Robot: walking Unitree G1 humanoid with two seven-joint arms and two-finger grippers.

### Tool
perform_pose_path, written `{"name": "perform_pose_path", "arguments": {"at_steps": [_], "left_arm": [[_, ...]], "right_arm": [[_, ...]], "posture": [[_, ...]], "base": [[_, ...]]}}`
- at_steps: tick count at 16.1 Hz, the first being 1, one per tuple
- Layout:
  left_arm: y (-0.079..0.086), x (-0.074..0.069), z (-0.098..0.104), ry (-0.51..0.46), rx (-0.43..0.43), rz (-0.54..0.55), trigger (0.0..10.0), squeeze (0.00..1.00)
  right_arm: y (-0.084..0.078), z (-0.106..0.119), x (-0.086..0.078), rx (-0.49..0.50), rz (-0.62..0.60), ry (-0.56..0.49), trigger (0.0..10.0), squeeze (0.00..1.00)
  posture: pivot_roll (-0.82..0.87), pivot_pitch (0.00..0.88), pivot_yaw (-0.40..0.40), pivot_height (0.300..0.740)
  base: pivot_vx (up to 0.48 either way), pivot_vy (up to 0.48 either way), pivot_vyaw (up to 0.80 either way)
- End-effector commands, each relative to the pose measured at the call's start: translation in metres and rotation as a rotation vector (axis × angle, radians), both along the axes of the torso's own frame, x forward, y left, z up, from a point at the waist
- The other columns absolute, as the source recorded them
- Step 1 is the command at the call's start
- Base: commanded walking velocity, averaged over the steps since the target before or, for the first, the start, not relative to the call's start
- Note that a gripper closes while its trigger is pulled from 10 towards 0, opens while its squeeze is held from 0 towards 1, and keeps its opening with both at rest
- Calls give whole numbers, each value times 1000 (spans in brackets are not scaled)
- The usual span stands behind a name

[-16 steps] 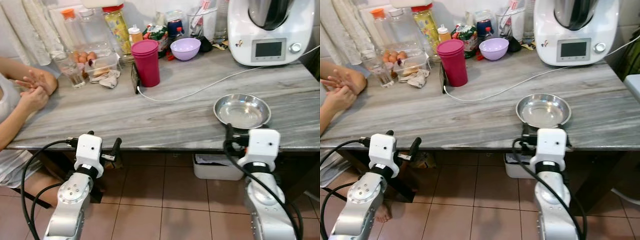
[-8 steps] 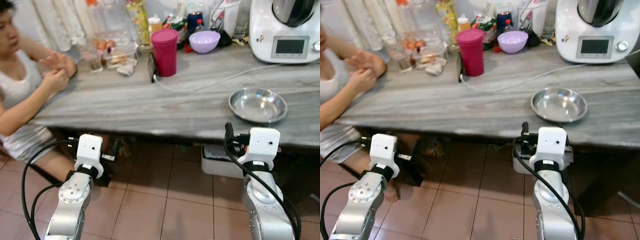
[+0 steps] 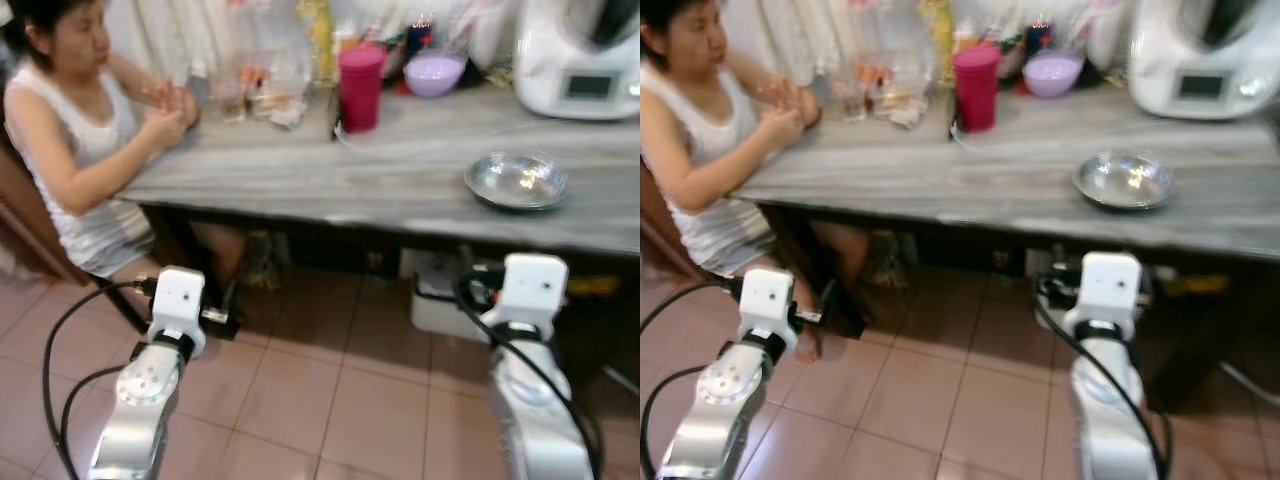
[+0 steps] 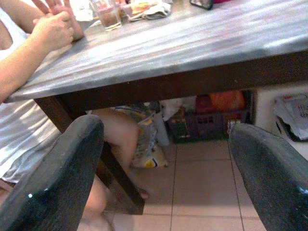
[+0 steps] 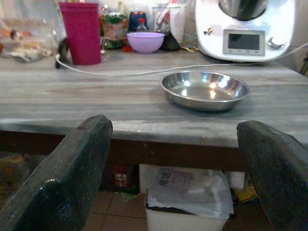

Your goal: Setting the table

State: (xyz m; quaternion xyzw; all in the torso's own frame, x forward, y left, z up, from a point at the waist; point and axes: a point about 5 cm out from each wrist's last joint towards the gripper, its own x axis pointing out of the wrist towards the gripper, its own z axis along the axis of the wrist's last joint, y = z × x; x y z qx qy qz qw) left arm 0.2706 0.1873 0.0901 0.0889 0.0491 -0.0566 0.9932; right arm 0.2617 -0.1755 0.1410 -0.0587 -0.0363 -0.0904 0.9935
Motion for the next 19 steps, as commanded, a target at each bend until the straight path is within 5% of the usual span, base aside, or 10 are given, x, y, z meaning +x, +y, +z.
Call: {"name": "perform_pose_path", "arguments": {"at_steps": [1, 9, 19], "left_arm": [[3, 0, 2, -3, 10, 11, 10000, 0], [3, 1, 3, -14, 10, 0, 10000, 0], [-14, -5, 15, -74, -80, -70, 10000, 0]], "right_arm": [[-1, 0, 1, 5, -3, 2, 10000, 0], [-1, 0, 3, 10, -4, 2, 10000, 0], [-15, 0, -1, 6, -63, -6, 10000, 0]], "posture": [[-200, 19, 139, 740], [-199, 19, 136, 740], [-167, 5, 107, 740]], "base": [[-270, 0, -450], [-300, 0, -522], [0, 0, 0]]}}
